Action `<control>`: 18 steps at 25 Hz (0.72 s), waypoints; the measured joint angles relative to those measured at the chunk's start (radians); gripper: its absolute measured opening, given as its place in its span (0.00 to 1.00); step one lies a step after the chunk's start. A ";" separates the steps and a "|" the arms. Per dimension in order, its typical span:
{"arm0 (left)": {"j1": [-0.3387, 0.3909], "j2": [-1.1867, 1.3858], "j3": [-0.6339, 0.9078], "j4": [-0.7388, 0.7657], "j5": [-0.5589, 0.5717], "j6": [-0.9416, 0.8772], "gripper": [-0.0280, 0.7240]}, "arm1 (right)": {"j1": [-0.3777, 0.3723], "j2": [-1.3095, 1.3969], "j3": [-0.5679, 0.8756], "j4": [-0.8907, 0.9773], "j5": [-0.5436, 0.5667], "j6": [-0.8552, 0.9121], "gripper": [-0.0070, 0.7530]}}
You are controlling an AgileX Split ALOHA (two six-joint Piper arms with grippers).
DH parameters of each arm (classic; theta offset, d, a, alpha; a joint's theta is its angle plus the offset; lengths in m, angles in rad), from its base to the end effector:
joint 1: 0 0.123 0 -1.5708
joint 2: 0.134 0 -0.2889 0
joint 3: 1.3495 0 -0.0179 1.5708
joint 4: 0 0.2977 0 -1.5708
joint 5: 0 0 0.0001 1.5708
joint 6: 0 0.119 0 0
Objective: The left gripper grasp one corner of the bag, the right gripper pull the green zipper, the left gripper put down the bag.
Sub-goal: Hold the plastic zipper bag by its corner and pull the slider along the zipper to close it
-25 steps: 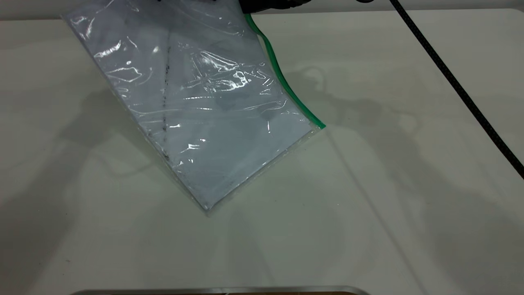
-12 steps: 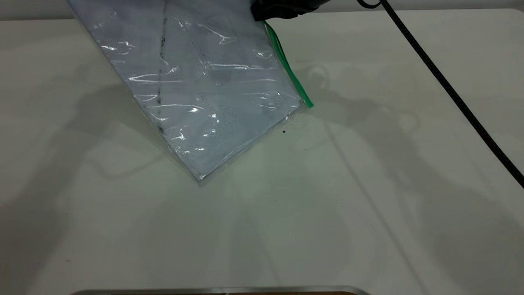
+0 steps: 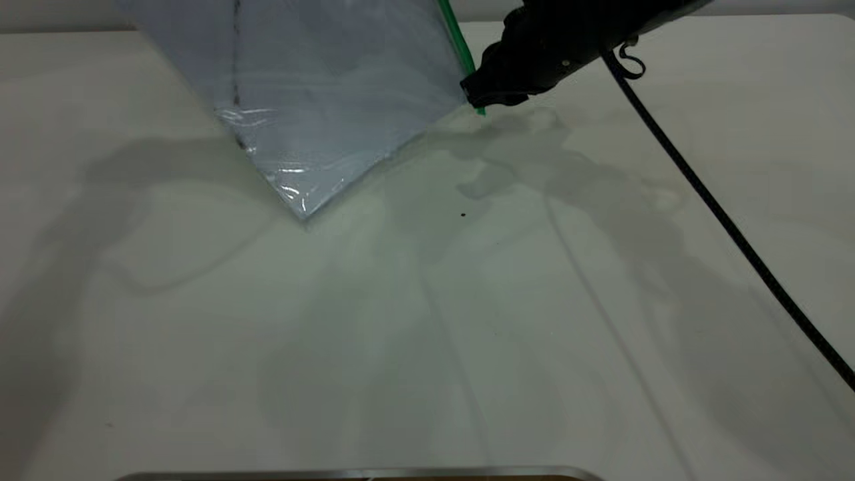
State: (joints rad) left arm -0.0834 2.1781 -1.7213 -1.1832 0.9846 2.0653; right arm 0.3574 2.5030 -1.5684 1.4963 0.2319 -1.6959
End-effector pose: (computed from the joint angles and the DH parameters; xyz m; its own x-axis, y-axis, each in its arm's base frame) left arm 0.5174 -0.1354 0.1866 0.1578 0.5646 -0.8102 0.9284 0.1948 0.3165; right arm 0.4949 0.2140 -0.0367 -0.6024 -0.4331 -0.6705 -0.6129 0.7891 0.0409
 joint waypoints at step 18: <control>0.023 0.000 0.000 -0.005 0.007 -0.003 0.10 | 0.001 0.031 -0.003 -0.022 0.002 0.000 0.09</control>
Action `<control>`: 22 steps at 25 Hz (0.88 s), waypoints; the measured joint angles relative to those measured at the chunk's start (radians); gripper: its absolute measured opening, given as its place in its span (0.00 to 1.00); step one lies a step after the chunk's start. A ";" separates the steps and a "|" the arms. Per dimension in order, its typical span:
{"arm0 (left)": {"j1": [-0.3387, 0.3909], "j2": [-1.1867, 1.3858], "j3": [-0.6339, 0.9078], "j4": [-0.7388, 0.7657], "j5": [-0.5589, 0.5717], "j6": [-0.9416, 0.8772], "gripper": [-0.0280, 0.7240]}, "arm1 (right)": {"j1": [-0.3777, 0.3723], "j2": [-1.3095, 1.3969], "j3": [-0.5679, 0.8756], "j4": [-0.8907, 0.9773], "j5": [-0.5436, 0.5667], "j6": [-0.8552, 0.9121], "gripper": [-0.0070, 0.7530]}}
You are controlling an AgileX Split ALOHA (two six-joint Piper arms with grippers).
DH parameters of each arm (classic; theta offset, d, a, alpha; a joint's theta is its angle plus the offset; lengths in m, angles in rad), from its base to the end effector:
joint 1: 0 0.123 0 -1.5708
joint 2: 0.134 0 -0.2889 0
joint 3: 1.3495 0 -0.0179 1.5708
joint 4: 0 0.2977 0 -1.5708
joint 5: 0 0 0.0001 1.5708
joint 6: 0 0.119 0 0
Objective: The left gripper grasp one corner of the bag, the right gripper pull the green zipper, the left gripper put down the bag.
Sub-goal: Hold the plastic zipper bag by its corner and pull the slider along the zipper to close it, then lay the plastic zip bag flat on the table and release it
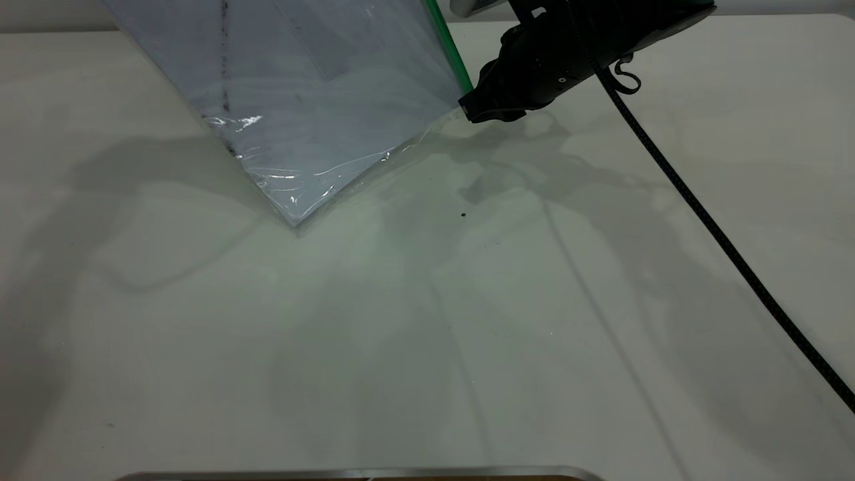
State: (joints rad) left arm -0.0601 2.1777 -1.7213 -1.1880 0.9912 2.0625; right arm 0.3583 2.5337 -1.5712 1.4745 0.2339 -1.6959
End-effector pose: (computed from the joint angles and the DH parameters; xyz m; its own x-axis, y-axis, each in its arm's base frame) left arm 0.5199 -0.1239 0.1873 0.1422 0.5616 -0.8151 0.9256 0.2163 0.3105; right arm 0.4902 0.2130 -0.0528 -0.6084 -0.4587 -0.6476 -0.6267 0.7784 0.0375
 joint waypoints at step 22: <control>0.028 0.002 -0.003 -0.009 0.021 -0.093 0.10 | -0.039 -0.127 0.015 -0.023 0.004 0.055 0.59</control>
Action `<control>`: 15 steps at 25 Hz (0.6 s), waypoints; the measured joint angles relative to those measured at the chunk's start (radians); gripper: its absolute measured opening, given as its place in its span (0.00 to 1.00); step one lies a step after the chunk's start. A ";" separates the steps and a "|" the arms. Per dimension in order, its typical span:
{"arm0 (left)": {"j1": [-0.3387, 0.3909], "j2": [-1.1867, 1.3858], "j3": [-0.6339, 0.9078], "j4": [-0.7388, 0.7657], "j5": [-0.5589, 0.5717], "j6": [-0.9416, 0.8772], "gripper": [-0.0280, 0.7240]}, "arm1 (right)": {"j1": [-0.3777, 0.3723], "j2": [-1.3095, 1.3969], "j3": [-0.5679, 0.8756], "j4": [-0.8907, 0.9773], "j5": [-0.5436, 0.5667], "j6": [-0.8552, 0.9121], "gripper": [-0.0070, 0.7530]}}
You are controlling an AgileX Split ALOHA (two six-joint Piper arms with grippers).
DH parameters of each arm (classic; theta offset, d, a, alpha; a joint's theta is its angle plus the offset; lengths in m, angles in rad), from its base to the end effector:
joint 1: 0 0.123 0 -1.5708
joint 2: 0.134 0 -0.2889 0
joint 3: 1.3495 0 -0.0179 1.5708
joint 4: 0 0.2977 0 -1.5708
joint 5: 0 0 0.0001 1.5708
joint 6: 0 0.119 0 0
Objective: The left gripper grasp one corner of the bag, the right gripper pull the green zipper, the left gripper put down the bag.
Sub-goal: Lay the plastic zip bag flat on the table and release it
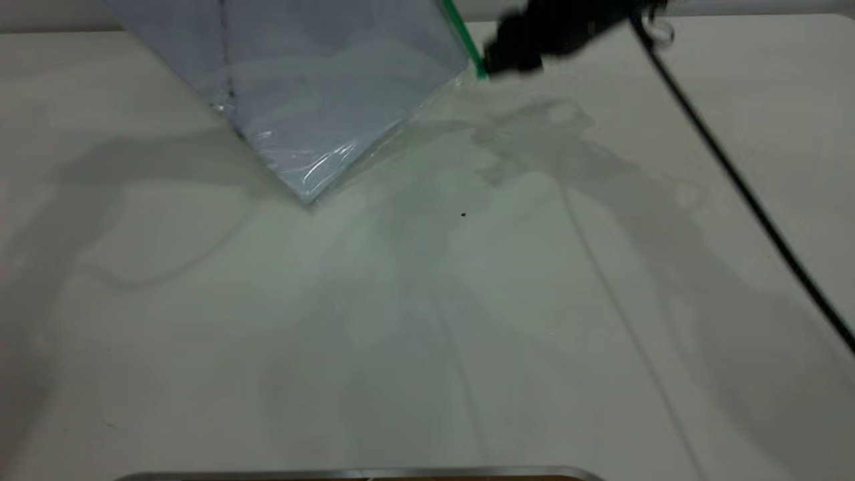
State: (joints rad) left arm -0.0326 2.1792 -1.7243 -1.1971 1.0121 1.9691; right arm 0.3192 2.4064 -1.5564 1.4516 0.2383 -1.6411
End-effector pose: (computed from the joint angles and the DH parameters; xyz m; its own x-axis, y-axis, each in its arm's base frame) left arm 0.5218 -0.1111 0.1886 0.0427 0.5268 -0.8489 0.9329 0.2830 0.2225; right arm 0.5107 0.1983 0.0114 -0.5745 -0.3862 -0.7217 -0.5824 0.8124 0.0289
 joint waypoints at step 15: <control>-0.003 0.240 -0.001 0.002 -0.017 -0.340 0.10 | 0.000 -0.269 0.000 -0.291 0.410 0.422 0.59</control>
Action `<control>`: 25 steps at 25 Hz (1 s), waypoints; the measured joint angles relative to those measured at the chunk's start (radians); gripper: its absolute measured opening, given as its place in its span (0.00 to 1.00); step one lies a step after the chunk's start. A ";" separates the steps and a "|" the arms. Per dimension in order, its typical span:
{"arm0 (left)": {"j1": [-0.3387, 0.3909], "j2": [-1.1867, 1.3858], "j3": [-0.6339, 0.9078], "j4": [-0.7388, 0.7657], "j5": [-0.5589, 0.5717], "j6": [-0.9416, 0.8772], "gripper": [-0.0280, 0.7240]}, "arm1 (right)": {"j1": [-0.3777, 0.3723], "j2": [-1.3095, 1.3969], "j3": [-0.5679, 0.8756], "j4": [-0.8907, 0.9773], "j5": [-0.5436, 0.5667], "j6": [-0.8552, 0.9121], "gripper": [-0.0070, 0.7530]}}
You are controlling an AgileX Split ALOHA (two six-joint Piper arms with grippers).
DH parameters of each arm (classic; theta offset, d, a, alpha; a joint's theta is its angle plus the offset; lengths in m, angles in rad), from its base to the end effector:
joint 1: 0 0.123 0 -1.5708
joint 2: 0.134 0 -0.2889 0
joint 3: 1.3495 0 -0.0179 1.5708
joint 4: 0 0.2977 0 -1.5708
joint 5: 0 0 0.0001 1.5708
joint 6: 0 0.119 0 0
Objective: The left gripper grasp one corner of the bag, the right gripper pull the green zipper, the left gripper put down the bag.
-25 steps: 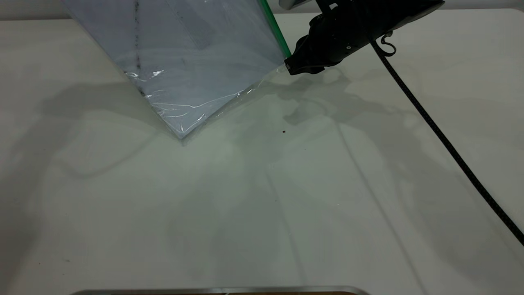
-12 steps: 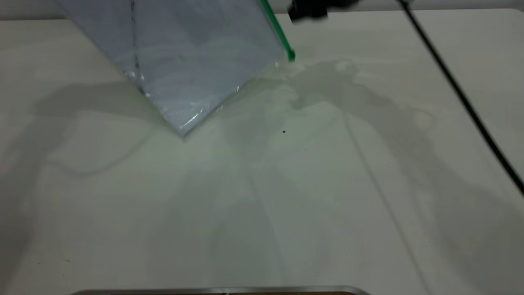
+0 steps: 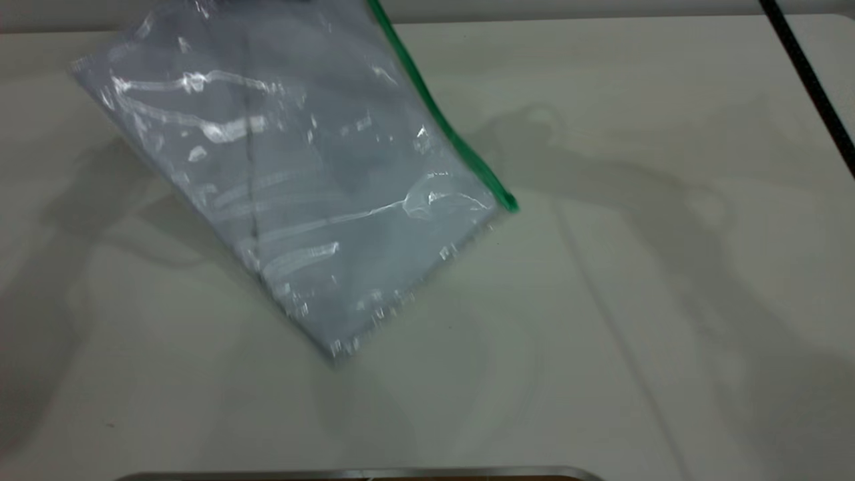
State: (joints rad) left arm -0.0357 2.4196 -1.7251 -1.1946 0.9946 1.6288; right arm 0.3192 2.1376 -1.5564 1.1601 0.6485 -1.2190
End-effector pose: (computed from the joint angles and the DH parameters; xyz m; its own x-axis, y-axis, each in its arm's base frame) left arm 0.5237 -0.1116 0.0610 -0.4688 0.4131 -0.7807 0.8490 0.4546 -0.2693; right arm 0.4794 0.2279 0.1482 -0.5722 -0.3187 -0.7557 -0.7247 0.6278 0.2840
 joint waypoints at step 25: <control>0.119 -0.364 -0.007 0.039 0.172 -0.547 0.69 | 0.000 -0.820 0.002 -0.709 0.586 0.820 0.59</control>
State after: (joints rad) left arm 0.0833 2.0553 -1.7325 -1.1552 1.1665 1.0820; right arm 0.3192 1.3175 -1.5545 0.4516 1.2350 -0.3993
